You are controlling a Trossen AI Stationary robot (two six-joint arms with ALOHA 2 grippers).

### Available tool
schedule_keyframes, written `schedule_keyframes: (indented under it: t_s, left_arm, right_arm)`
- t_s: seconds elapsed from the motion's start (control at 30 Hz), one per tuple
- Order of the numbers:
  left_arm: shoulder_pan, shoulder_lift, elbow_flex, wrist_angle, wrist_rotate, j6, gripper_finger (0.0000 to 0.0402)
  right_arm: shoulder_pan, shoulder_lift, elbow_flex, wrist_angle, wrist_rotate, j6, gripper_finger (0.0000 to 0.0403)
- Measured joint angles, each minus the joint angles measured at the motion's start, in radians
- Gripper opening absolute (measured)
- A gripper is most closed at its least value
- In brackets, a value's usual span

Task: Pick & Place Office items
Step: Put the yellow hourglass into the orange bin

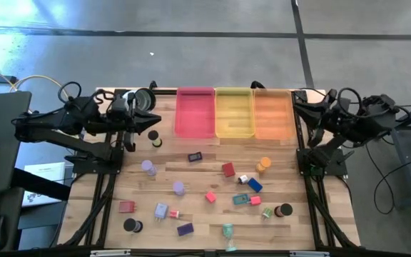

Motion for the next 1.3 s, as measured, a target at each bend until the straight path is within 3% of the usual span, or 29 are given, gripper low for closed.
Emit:
schedule_keyframes:
  t_s: [0.27,0.43,0.83,0.97,1.17,1.3]
  left_arm:
    - [0.0,0.046,0.0,-0.004,-0.018,0.025,0.0009]
    - [0.0,0.062,0.0,0.028,-0.026,0.025,0.0019]
    - [0.0,0.132,-0.001,0.196,-0.023,-0.03,0.0149]
    - [0.0,0.157,-0.001,0.207,-0.023,-0.092,0.0162]
    - [0.0,0.192,-0.001,0.209,-0.022,-0.186,0.0163]
    - [0.0,0.209,-0.002,0.208,-0.022,-0.258,0.0163]
  right_arm:
    - [0.0,0.078,0.088,0.001,0.022,-0.001,0.0217]
    - [0.0,0.105,0.129,0.001,0.004,0.0,0.0277]
    - [0.0,0.115,0.148,-0.002,0.003,0.004,0.0282]
    - [0.0,0.122,0.148,-0.006,-0.014,0.018,0.0283]
    - [0.0,0.123,0.148,-0.039,-0.216,0.078,0.0282]
    - [0.0,0.123,0.148,-0.039,-0.265,0.104,0.0282]
